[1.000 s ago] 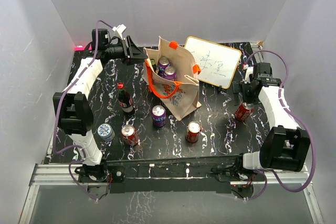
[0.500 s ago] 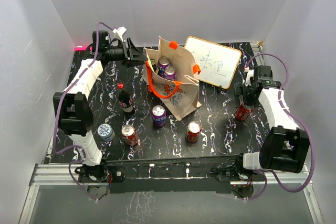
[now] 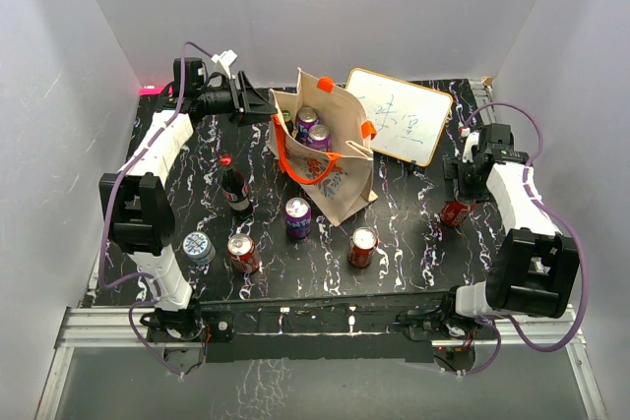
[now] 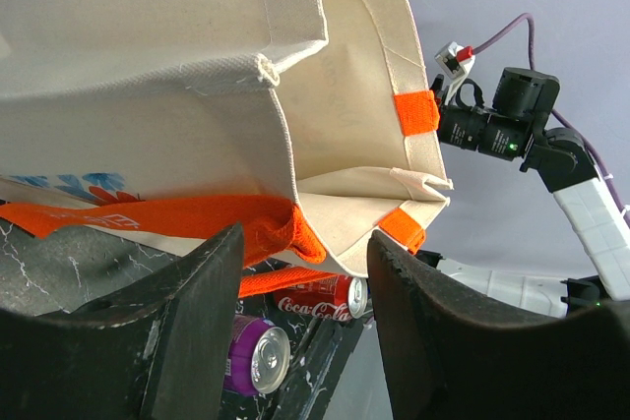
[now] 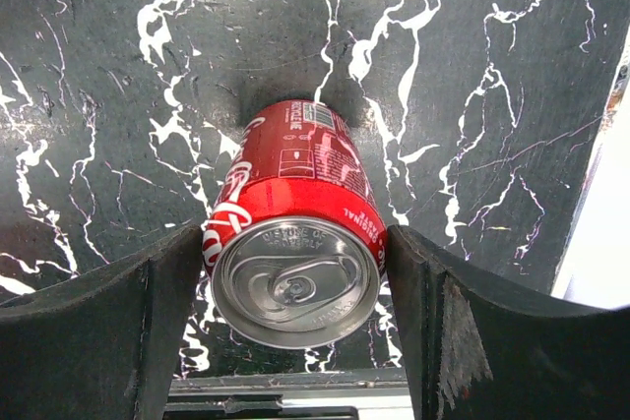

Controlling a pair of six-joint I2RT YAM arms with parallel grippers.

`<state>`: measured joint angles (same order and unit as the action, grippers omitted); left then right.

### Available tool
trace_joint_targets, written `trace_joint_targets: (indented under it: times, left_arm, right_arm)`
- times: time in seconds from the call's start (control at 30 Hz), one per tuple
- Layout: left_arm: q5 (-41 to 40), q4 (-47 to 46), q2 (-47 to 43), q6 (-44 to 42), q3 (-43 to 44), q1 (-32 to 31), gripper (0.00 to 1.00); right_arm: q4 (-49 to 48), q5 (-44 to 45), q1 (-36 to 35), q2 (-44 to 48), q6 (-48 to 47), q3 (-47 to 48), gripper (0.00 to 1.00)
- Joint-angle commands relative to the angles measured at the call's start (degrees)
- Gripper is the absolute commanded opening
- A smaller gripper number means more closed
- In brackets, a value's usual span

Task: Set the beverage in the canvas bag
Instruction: Pick up the drink from the center of the board.

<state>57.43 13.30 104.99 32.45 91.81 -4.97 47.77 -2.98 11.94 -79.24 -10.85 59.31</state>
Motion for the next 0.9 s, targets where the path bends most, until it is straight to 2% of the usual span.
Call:
trace_joint_targets:
  times: [0.0, 0.1, 0.2, 0.27, 0.37, 0.4, 0.63, 0.87]
  left_arm:
    - [1.28, -0.29, -4.18, -0.71, -0.49, 0.40, 0.51]
    - [1.36, -0.42, -4.18, -0.60, -0.44, 0.40, 0.50]
    - [1.37, -0.68, -3.98, -0.47, -0.32, 0.34, 0.50]
    - [1.32, -1.00, -3.92, -0.10, -0.44, 0.40, 0.49]
    - [1.02, -2.03, -3.78, 1.16, -0.70, 0.40, 0.48]
    - [0.94, -2.31, -3.68, 1.66, -0.75, 0.40, 0.47]
    - [0.96, 0.13, -3.43, 1.07, -0.12, 0.40, 0.48]
    - [2.88, -4.00, -3.33, -0.12, -1.47, 0.40, 0.55]
  right_arm:
    - [-2.63, -1.01, 0.69, -0.09, -0.07, 0.12, 0.76]
    - [-2.83, -1.60, 0.88, -0.68, -0.22, 0.03, 0.70]
    - [-2.75, -2.16, 1.06, -0.63, -0.22, 0.72, 0.57]
    - [-2.33, -2.92, 1.06, -0.44, -0.29, 1.60, 0.42]
    - [-1.75, -5.28, 1.06, 0.24, 0.05, 3.71, 0.15]
    - [-1.60, -5.83, 1.06, 0.49, 0.32, 4.70, 0.09]
    - [0.12, -13.07, 0.98, 2.24, 1.91, 14.86, 0.08]
    - [1.39, -19.77, -0.09, 1.35, 3.13, 32.55, 0.08]
